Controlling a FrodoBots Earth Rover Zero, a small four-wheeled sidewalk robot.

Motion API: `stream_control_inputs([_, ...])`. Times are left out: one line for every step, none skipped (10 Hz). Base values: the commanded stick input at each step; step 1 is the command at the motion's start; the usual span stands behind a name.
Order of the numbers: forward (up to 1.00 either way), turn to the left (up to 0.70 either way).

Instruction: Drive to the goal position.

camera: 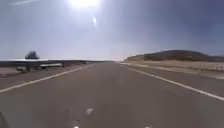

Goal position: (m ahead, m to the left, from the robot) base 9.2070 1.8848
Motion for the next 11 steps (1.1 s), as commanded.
stream_control_inputs([1.0, 0.0])
stream_control_inputs([1.0, 0.0])
stream_control_inputs([1.0, 0.0])
stream_control_inputs([1.0, 0.0])
stream_control_inputs([1.0, 0.0])
stream_control_inputs([1.0, 0.0])
stream_control_inputs([1.0, 0.0])
stream_control_inputs([1.0, 0.0])
stream_control_inputs([1.0, 0.0])
stream_control_inputs([1.0, 0.0])
stream_control_inputs([1.0, 0.0])
